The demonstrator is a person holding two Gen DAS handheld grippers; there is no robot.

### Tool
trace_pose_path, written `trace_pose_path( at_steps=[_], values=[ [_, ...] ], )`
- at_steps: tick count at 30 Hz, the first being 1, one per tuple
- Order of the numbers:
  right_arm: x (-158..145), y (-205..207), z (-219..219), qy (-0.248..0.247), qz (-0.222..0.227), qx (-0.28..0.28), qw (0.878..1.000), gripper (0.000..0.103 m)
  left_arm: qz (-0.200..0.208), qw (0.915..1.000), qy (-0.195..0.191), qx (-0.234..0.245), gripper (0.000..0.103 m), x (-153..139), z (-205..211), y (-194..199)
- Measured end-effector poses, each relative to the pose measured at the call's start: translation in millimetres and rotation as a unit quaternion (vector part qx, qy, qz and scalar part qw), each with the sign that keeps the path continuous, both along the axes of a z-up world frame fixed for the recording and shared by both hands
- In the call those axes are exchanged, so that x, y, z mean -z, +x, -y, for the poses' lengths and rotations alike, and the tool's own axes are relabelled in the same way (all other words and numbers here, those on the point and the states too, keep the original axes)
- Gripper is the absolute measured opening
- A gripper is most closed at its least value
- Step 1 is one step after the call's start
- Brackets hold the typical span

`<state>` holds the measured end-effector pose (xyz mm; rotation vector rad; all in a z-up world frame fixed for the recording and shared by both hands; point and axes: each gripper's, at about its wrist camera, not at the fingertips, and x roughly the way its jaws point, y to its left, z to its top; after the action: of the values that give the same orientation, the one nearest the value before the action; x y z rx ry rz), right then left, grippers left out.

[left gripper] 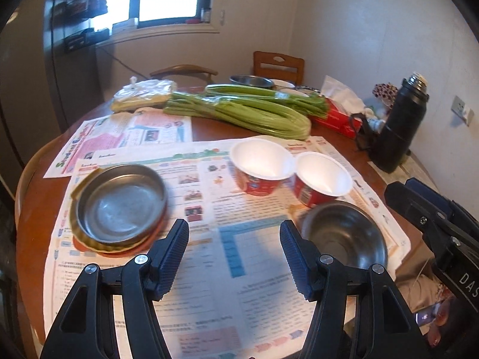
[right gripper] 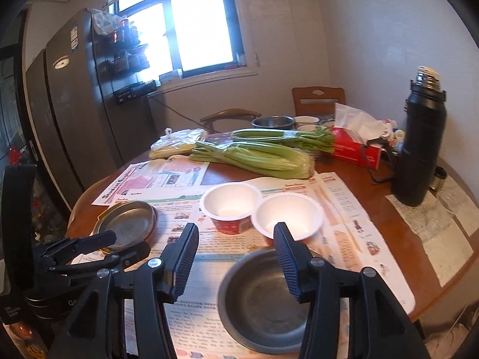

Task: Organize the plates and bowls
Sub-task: 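Withdraw the left tool and move it to the stainless steel bowl, then grasp the rim of the stainless steel bowl with the left tool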

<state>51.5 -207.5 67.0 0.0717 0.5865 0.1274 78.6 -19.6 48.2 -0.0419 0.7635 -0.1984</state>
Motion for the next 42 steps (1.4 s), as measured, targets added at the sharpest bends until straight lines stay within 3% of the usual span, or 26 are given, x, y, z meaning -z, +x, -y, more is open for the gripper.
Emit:
trace_pose_path(
  at_steps=[18, 27, 42],
  values=[
    [-1.4, -23.1, 43.2, 0.003, -0.008, 0.029, 1.0, 0.053, 0.004, 0.999, 0.005, 0.043, 0.065, -13.6, 35.0, -6.5],
    [23.6, -22.7, 74.7, -0.001, -0.062, 0.051, 0.997, 0.053, -0.037, 0.9961, 0.007, 0.08, 0.065, 7.5, 66.9, 4.6],
    [65.5, 3.5, 94.7, 0.001, -0.107, 0.064, 0.992, 0.053, -0.083, 0.9921, 0.01, 0.093, 0.065, 47.8, 94.1, 35.9]
  ],
)
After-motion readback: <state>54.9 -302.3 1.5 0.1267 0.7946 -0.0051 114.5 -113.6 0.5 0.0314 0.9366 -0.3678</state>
